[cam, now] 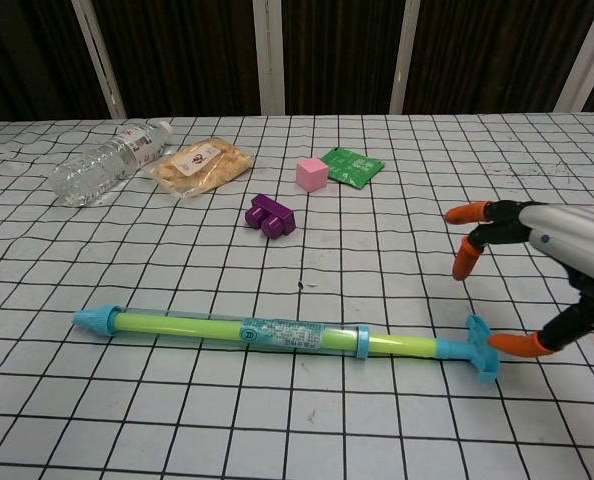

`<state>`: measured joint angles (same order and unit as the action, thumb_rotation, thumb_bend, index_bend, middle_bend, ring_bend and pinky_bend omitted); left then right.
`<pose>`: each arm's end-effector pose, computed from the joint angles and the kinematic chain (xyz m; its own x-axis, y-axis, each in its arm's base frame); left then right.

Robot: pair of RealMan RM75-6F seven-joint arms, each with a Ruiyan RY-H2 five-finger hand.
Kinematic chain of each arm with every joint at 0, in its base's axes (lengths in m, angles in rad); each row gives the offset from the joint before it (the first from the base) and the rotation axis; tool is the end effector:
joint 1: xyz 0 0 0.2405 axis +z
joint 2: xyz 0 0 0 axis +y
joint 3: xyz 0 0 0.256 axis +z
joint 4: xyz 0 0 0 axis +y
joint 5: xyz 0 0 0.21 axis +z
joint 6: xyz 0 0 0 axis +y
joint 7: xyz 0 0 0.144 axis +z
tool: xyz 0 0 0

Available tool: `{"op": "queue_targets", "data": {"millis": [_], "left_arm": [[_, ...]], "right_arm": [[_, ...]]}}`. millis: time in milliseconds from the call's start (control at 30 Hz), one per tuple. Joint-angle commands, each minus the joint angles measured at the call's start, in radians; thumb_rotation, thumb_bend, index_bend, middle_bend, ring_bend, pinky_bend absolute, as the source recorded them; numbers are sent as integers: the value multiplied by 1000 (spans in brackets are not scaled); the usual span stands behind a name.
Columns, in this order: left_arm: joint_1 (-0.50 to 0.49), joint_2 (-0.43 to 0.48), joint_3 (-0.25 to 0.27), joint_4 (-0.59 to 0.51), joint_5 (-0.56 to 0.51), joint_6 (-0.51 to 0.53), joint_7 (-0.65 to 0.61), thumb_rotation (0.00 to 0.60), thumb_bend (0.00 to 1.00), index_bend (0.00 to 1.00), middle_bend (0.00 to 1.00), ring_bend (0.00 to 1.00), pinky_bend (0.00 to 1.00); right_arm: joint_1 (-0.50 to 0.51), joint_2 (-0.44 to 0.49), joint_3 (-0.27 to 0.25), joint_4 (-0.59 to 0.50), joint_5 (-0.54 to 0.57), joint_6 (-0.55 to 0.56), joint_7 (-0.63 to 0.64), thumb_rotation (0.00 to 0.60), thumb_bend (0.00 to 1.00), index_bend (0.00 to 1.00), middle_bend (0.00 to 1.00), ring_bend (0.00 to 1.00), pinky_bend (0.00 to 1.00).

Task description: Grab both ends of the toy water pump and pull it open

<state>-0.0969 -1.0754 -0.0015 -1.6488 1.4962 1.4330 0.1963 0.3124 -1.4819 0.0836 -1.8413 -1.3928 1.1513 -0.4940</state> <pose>-0.3127 0.1736 0.1566 0.5742 0.0923 0.8135 0.8183 -0.0328 -0.5738 -0.1708 -0.2140 0.0065 0.3531 -0.2660 0.8970 -0.9113 -0.3146 0.2655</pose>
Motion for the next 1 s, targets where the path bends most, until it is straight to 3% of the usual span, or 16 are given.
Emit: {"op": "queue_targets", "data": {"millis": [33,467,1000], "left_arm": [[1,1,0,2,-1,0,-5,600,0,0,0,0,0],[-3,2,1,4,-7,-12,-11,600,0,0,0,0,0],[-5,2,-1,2,-10,-14,-15,600,0,0,0,0,0]], "right_arm": [[27,-64,13,26,53,-17,-64,600,256,425,140,0,0],[49,-164,19,116,144,-12,-96,600,249,488,164,0,0],[63,-182,8,153,189,-10,-90,600,335,512,175,0,0]]}}
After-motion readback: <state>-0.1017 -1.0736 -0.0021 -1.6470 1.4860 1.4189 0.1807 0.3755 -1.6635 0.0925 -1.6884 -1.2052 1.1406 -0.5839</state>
